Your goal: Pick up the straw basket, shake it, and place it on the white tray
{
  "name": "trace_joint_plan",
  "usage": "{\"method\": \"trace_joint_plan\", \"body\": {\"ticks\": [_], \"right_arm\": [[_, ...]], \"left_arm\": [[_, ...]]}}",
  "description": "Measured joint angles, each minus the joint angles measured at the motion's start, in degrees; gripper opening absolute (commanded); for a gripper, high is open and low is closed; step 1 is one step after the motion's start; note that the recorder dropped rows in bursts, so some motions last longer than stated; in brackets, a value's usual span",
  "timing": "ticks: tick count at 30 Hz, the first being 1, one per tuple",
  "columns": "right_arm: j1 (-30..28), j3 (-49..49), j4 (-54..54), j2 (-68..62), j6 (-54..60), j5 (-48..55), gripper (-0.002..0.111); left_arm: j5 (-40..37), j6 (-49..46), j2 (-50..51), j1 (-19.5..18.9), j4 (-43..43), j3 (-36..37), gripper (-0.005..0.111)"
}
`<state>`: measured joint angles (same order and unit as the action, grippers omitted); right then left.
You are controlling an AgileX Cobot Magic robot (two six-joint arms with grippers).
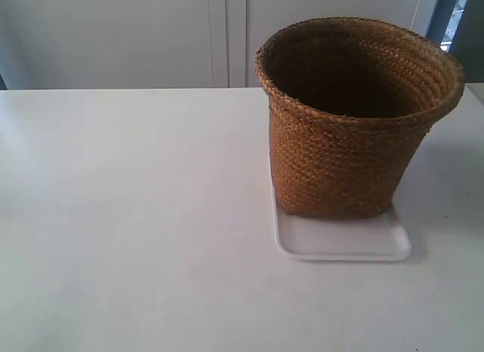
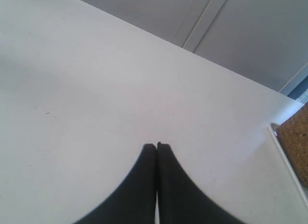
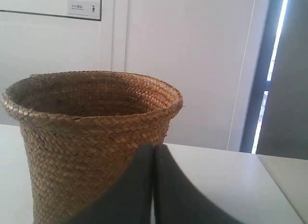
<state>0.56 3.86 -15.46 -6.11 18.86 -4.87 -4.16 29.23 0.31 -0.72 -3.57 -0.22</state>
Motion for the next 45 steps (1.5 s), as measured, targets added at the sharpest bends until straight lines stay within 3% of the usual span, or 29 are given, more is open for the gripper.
{"method": "trace_joint_plan", "body": {"ticks": [5,45], "right_arm": [[0.0,-3.5,-2.4,5.6,-2.4,0.1,0.0],[0.0,-3.5,-3.2,5.8,-3.4,0.6,0.0]], "left_arm": [[0.0,0.0,0.0,0.0,0.0,0.0,0.0],[0.0,0.0,0.0,-0.1,0.0,0.0,0.0]]}}
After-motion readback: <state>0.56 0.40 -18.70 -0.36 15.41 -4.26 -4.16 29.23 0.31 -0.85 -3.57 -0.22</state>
